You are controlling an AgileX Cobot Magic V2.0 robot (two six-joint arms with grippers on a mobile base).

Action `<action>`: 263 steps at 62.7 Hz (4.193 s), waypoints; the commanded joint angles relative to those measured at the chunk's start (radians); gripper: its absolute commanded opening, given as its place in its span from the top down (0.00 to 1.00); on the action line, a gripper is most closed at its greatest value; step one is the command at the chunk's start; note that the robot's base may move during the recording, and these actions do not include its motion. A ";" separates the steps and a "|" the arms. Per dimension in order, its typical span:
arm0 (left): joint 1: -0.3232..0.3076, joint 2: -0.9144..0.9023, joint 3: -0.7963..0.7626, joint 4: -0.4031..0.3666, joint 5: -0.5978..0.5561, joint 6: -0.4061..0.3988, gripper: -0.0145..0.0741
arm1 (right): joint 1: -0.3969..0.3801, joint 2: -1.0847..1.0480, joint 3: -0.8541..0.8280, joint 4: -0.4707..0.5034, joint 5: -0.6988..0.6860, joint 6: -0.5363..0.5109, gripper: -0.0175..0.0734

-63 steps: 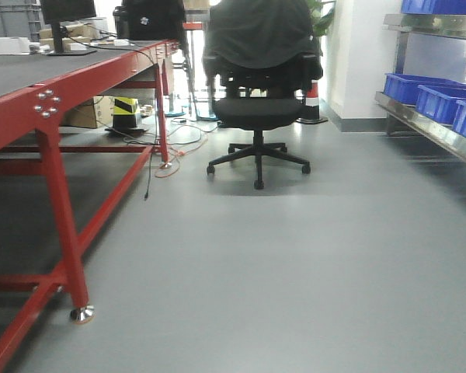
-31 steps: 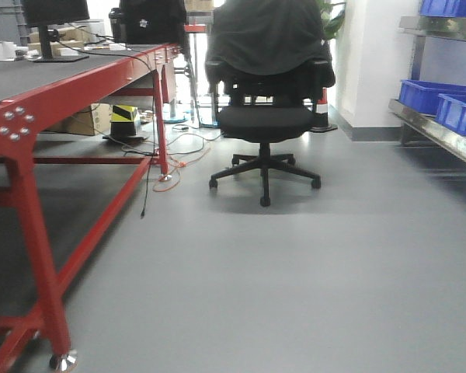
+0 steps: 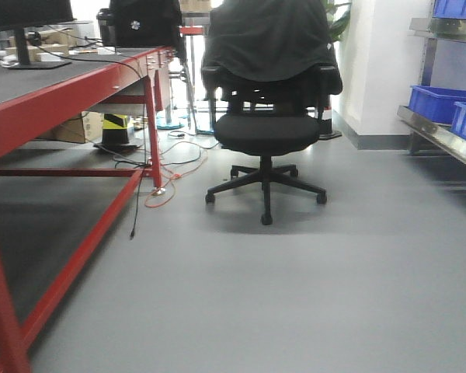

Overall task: Grab block from conveyor and place in blue bin
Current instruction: 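Drive the base away from the conveyor to the blue bin shelf, then move both grippers with blocks over an open blue bin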

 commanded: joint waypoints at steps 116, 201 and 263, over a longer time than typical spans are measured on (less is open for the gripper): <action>-0.003 -0.002 0.002 0.001 -0.019 -0.005 0.96 | -0.003 -0.003 0.001 -0.007 -0.024 0.002 0.99; -0.003 -0.002 0.002 0.001 -0.019 -0.005 0.96 | -0.003 -0.003 0.001 -0.007 -0.024 0.002 0.99; -0.003 -0.002 0.002 0.001 -0.019 -0.005 0.96 | -0.003 -0.003 0.001 -0.007 -0.024 0.002 0.99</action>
